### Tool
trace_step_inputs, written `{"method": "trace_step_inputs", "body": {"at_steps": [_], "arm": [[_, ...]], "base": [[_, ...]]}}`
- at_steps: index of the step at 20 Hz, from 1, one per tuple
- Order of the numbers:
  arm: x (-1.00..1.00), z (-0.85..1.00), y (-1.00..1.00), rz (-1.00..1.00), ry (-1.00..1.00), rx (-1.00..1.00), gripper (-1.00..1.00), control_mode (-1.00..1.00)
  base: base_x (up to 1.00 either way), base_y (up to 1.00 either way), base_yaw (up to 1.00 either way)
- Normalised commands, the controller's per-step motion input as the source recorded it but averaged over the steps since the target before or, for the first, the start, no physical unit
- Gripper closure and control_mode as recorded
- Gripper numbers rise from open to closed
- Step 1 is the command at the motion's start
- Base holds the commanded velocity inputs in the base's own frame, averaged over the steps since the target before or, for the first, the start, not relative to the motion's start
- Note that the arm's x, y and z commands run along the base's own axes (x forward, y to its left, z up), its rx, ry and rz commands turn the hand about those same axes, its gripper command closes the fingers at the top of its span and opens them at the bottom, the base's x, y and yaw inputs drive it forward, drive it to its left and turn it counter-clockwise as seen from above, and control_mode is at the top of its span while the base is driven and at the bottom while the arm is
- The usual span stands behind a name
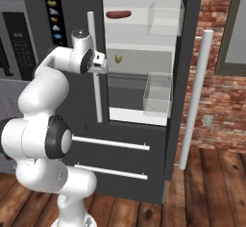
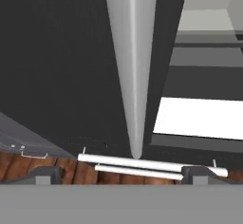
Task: Retrieve the sausage and cheese from the fridge and place them on the cutting board on the counter.
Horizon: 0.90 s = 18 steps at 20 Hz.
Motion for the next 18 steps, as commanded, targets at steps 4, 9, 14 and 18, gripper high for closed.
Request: {"method": "trace_step_inputs", "body": {"at_steps": [4,9,14,18], "arm": [[0.38,-0.16,0.0,-0.03,-0.01,-0.04,-1.0,-1.0],[0.41,-0.2,0.0,-0.06,-0.06,0.0,-1.0,-1.0],[0.46,-0.12,0.0,-0.1,-0.15,0.0,-1.0,-1.0],[0.37,-0.1,0.0,-0.11,-0.11,0.0,-1.0,-1.0]], "base": [[0.0,0.0,0.0],[0.0,0.0,0.0],[0.0,0.0,0.0],[0.0,0.0,0.0]]}}
